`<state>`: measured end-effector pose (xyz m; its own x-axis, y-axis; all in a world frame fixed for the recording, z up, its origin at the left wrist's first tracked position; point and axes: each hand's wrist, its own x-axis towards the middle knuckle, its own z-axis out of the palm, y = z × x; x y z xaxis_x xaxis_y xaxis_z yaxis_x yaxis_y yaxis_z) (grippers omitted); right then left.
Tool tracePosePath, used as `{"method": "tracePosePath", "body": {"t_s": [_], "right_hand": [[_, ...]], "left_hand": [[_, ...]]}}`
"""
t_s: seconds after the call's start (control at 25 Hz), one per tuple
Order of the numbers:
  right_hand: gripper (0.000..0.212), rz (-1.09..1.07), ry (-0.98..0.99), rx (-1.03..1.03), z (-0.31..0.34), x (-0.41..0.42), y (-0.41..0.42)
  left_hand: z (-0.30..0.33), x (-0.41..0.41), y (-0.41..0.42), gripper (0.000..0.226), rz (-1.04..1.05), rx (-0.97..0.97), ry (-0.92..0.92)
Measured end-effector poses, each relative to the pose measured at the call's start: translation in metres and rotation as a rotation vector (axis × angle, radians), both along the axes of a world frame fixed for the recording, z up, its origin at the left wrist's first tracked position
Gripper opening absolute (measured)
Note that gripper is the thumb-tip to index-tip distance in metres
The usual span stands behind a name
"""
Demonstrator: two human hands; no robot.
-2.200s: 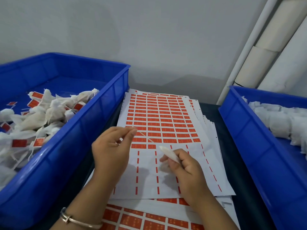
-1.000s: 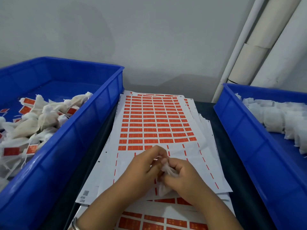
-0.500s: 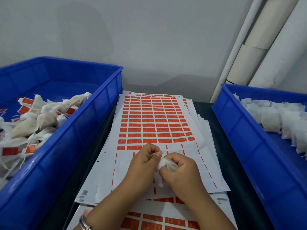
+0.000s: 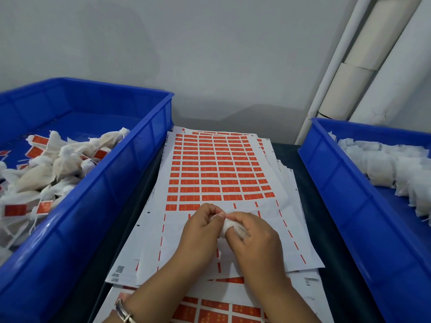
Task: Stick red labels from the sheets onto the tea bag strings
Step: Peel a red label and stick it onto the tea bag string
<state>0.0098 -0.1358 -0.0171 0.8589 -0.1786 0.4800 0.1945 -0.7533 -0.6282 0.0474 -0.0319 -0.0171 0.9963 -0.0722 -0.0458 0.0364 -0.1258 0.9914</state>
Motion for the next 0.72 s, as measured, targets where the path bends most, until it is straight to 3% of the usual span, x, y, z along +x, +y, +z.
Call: {"method": "tracePosePath", "body": {"t_s": [0.24,0.36,0.44,0.52,0.72], "right_hand": [[0.023,-0.078,0.122,-0.012,0.0,0.002,0.004],[0.012,-0.108,0.189,0.037,0.0,0.004,-0.001],[0.009,-0.12,0.226,0.065,0.004,0.004,-0.004],[0.013,-0.112,0.264,0.092,0.005,0.005,-0.006],[0.008,-0.041,0.412,0.258,0.01,0.005,-0.005]], "left_hand": [[0.0,-0.002,-0.002,0.014,-0.008,-0.014,-0.011],[0.002,-0.003,0.001,0.007,-0.044,-0.066,-0.005],[0.002,-0.004,0.004,0.021,-0.141,-0.118,-0.006],[0.004,-0.005,0.004,0.031,-0.185,-0.048,-0.037],[0.004,-0.002,0.003,0.026,-0.138,0.129,-0.105]]}}
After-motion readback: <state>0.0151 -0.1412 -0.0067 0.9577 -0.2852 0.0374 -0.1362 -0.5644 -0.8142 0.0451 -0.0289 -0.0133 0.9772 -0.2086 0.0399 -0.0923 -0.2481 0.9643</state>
